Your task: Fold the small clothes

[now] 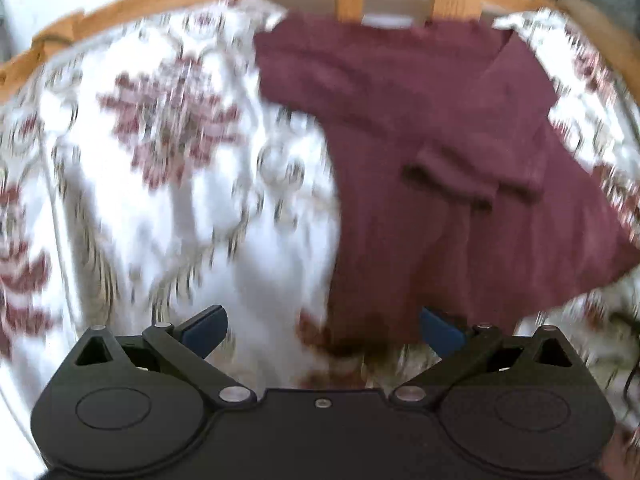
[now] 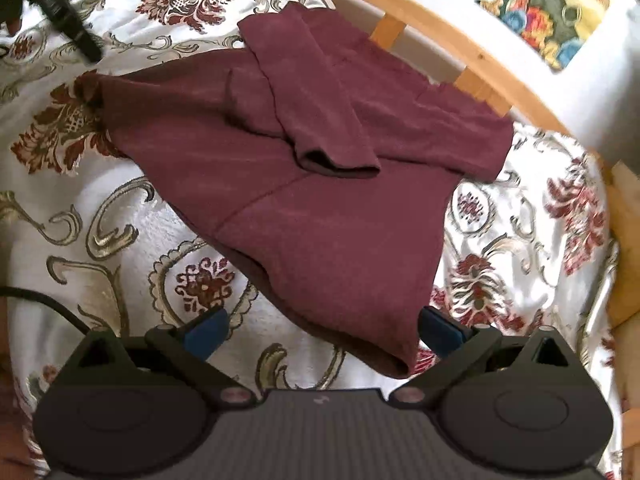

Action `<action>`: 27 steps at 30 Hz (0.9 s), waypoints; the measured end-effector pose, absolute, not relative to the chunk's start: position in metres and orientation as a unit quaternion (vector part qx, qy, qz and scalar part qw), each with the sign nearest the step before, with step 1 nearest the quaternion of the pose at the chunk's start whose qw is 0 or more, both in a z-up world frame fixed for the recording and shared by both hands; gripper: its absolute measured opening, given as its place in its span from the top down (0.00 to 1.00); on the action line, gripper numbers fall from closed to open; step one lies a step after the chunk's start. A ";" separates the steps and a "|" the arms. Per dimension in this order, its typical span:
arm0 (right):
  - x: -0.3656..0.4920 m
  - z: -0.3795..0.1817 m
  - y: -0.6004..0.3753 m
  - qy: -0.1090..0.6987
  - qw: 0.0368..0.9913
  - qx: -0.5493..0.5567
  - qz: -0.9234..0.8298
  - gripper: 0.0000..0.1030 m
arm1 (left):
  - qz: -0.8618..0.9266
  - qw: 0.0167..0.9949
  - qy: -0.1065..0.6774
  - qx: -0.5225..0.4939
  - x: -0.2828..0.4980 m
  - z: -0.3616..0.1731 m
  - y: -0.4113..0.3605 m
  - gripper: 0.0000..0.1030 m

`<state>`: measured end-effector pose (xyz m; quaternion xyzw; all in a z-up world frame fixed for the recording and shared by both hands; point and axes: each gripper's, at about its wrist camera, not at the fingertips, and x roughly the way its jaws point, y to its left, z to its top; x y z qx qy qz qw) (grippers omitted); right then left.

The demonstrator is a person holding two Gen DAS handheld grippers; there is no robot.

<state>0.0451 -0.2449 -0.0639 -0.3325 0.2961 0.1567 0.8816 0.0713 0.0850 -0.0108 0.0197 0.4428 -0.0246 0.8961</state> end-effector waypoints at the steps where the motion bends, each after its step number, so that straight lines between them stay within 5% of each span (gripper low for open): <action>1: 0.045 -0.065 -0.244 0.292 0.880 -0.340 0.155 0.00 | -0.025 0.892 0.451 0.024 0.068 -0.016 0.084 0.01; 16: 0.059 -0.077 -0.258 0.288 0.877 -0.374 0.090 0.00 | -0.052 0.876 0.440 0.189 0.059 -0.052 0.029 0.00; 27: 0.053 -0.083 -0.261 0.228 0.885 -0.398 0.080 0.00 | -0.014 0.890 0.316 0.329 0.053 -0.064 -0.003 0.00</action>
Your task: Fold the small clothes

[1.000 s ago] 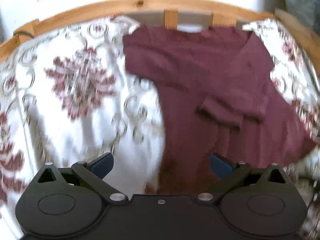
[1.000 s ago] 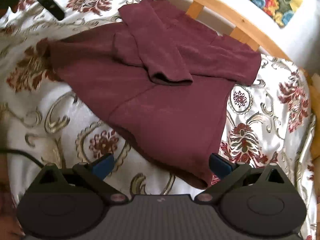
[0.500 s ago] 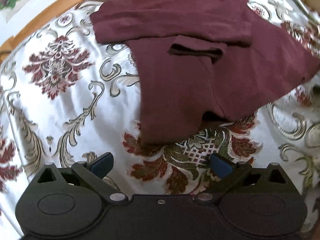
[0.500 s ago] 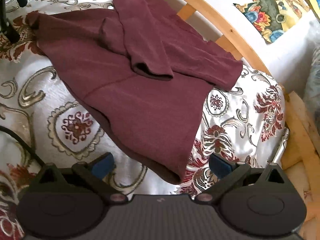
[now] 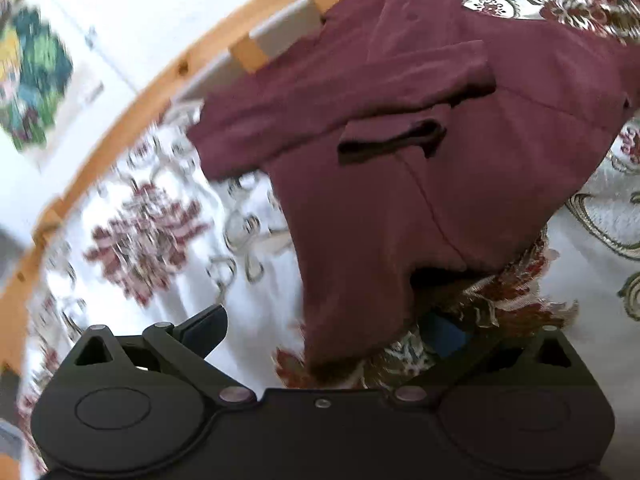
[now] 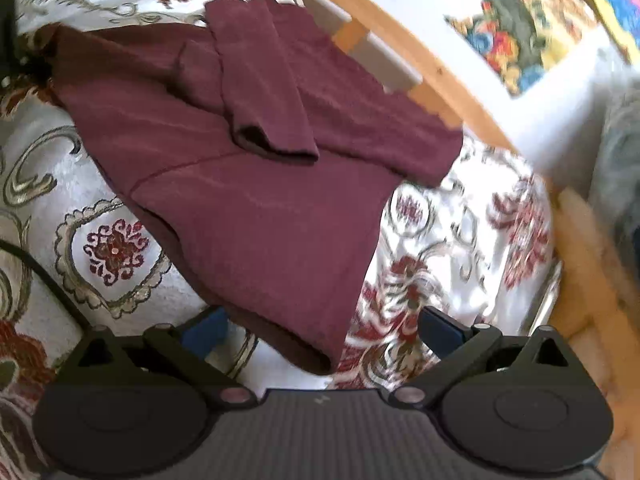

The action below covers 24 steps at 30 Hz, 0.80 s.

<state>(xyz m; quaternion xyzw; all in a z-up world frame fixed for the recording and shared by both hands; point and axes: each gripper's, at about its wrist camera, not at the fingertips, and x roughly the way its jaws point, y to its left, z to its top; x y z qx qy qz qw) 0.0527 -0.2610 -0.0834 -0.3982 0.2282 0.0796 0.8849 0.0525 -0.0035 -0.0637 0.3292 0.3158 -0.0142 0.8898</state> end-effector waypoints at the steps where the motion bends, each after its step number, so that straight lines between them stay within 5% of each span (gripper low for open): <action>1: 0.051 -0.083 -0.260 0.216 0.886 -0.402 0.080 0.00 | -0.013 0.889 0.309 0.336 0.052 -0.064 -0.006 0.00; 20: 0.053 -0.085 -0.264 0.222 0.859 -0.448 0.114 0.07 | -0.025 0.893 0.305 0.331 0.048 -0.062 -0.006 0.13; 24: 0.064 -0.086 -0.263 0.229 0.865 -0.428 0.129 0.25 | -0.022 0.897 0.306 0.317 0.049 -0.059 -0.002 0.20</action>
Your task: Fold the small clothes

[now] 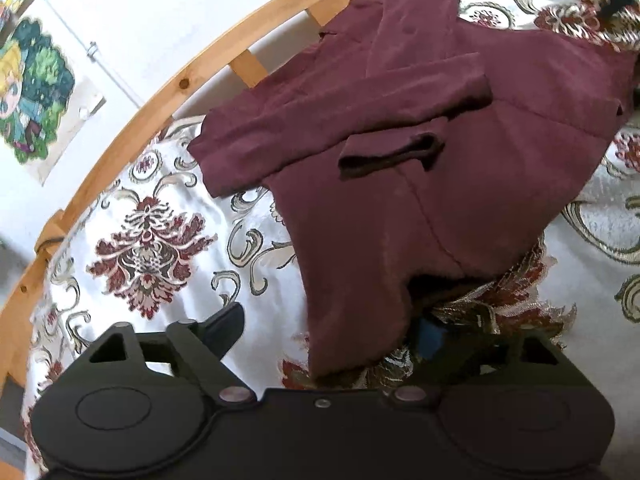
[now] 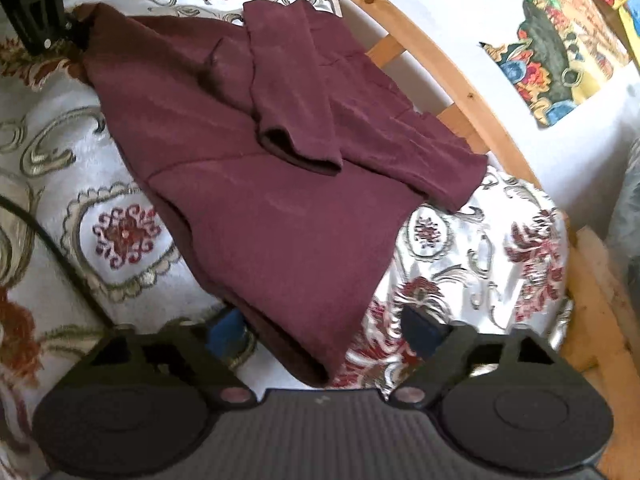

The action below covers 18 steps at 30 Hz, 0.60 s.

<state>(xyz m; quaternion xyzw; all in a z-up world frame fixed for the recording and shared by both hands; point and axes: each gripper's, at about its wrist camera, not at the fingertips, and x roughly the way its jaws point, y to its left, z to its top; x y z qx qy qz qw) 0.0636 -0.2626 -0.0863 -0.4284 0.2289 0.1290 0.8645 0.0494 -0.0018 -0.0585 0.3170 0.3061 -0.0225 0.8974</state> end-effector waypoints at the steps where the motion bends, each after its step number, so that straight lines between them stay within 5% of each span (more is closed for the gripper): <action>1: 0.065 -0.087 -0.261 0.231 0.864 -0.426 0.136 0.35 | -0.023 0.899 0.309 0.309 0.050 -0.057 0.000 0.26; 3: 0.064 -0.091 -0.256 0.231 0.859 -0.431 0.148 0.53 | -0.022 0.901 0.311 0.300 0.052 -0.055 0.003 0.36; 5: 0.060 -0.094 -0.250 0.232 0.852 -0.441 0.161 0.83 | -0.019 0.902 0.310 0.299 0.051 -0.054 0.003 0.55; 6: 0.058 -0.096 -0.247 0.234 0.850 -0.442 0.164 0.89 | -0.021 0.903 0.308 0.298 0.051 -0.053 0.004 0.60; 10: 0.055 -0.089 -0.246 0.229 0.867 -0.417 0.147 0.93 | -0.041 0.902 0.305 0.301 0.049 -0.053 0.002 0.91; 18: 0.038 -0.043 -0.249 0.179 0.908 -0.365 0.100 0.93 | -0.033 0.925 0.264 0.273 0.034 -0.018 0.012 0.95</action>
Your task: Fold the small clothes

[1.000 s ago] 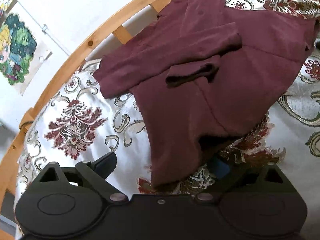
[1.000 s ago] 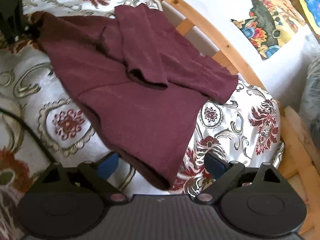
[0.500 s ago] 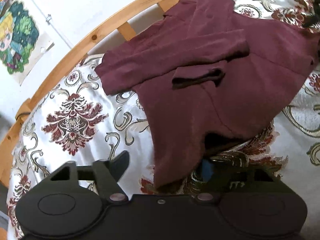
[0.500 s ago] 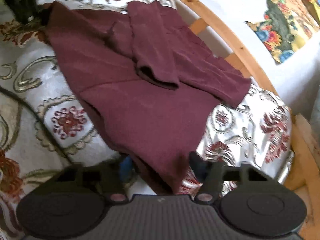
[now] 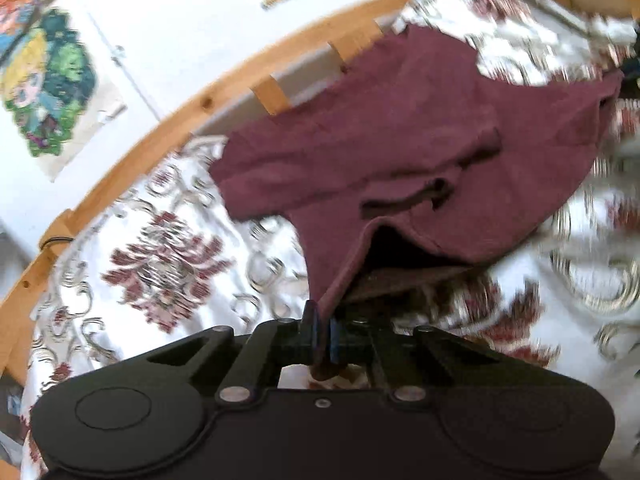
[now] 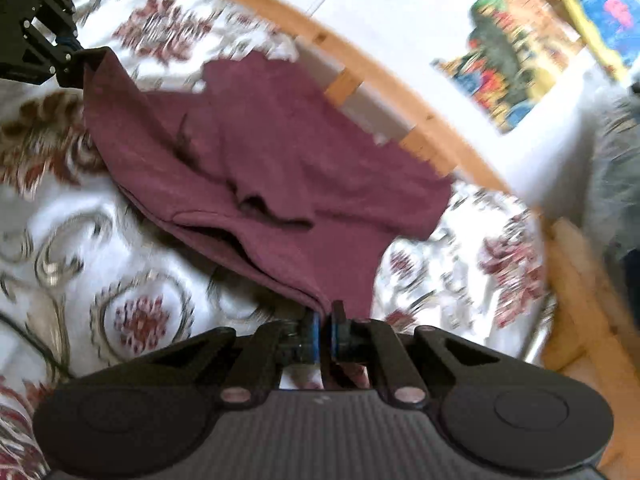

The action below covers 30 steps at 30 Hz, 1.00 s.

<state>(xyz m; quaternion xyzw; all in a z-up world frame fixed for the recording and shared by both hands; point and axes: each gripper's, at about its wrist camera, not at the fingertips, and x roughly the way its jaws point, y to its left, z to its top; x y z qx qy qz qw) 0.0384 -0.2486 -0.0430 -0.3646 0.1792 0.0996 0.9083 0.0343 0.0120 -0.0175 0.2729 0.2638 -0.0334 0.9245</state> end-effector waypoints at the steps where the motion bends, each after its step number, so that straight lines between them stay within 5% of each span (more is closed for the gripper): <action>1: 0.034 -0.038 -0.248 0.170 0.912 -0.362 0.093 0.94 | -0.034 0.927 0.258 0.269 0.031 -0.011 0.013 0.95; 11: -0.019 0.030 -0.256 0.129 0.931 -0.324 0.108 0.94 | -0.047 0.958 0.230 0.165 -0.021 0.060 0.037 0.96; 22: -0.099 0.084 -0.263 0.186 0.893 -0.362 0.193 0.94 | -0.091 0.960 0.234 0.124 -0.102 0.098 0.056 0.96; 30: -0.064 0.097 -0.251 0.170 0.890 -0.386 0.177 0.94 | -0.095 0.966 0.227 0.082 -0.062 0.113 0.059 0.95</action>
